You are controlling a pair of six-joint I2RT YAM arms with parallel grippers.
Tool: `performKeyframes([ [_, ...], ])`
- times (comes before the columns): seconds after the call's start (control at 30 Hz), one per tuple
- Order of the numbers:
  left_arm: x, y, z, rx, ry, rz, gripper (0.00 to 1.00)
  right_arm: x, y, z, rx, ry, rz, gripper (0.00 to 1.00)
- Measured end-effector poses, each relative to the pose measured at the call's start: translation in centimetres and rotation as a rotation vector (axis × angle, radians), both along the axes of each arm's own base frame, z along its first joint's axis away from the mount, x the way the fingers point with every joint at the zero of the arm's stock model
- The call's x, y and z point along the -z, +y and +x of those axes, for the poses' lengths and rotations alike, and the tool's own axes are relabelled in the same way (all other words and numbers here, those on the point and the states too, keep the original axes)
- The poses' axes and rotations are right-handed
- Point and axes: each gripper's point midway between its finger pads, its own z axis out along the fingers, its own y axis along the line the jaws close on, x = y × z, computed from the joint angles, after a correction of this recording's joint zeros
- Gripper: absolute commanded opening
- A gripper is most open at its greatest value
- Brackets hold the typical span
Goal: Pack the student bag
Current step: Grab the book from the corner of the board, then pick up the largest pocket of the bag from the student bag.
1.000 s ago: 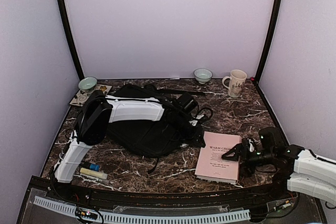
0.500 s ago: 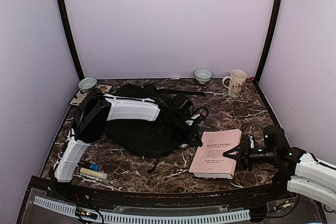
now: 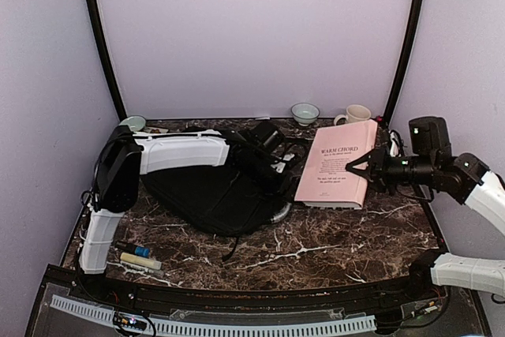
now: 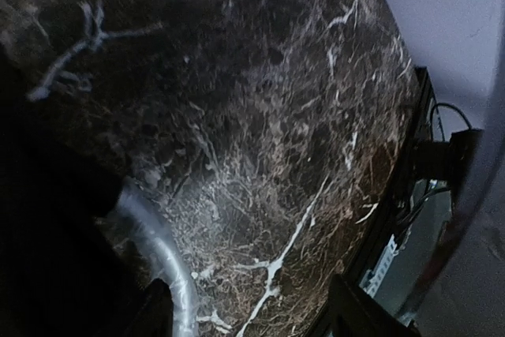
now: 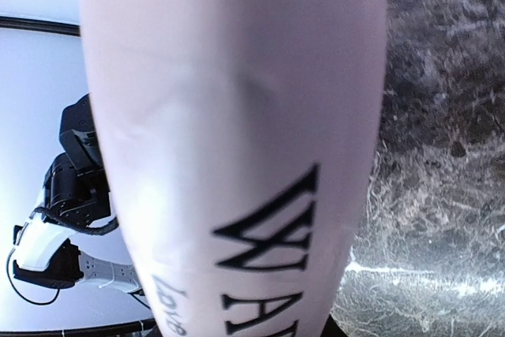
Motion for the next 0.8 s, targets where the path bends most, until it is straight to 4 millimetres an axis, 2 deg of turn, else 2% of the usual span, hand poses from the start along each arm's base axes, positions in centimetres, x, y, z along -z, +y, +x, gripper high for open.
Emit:
performKeyframes([
  [0.13, -6.5, 2.3, 2.9, -0.072, -0.119, -0.050, 0.76, -3.1, 0.4, 1.9, -0.009, -0.087, -0.036, 0.18],
  [0.27, -14.5, 6.3, 5.6, -0.167, -0.293, -0.124, 0.76, -5.2, 1.1, 3.7, -0.015, -0.144, -0.051, 0.17],
  [0.33, -17.3, 8.7, 6.2, -0.208, -0.371, -0.141, 0.76, -6.0, 1.5, 4.6, -0.019, -0.165, -0.056, 0.16],
  [0.4, -18.8, 11.0, 6.2, -0.232, -0.433, -0.135, 0.75, -6.9, 2.1, 5.6, -0.024, -0.189, -0.057, 0.15],
  [0.47, -19.0, 12.3, 5.7, -0.227, -0.466, -0.123, 0.75, -7.7, 2.5, 6.7, -0.026, -0.207, -0.059, 0.15],
  [0.53, -18.1, 13.4, 5.1, -0.208, -0.480, -0.092, 0.74, -8.6, 2.8, 8.0, -0.014, -0.224, -0.071, 0.14],
  [0.63, -15.2, 14.4, 4.5, -0.172, -0.465, -0.020, 0.71, -9.6, 2.5, 9.4, 0.027, -0.238, -0.113, 0.14],
  [0.7, -12.9, 14.9, 4.1, -0.144, -0.430, 0.039, 0.70, -9.8, 1.6, 9.8, 0.070, -0.232, -0.159, 0.14],
  [0.8, -10.4, 14.6, 3.9, -0.110, -0.391, 0.088, 0.70, -9.3, -0.2, 9.8, 0.142, -0.206, -0.229, 0.14],
])
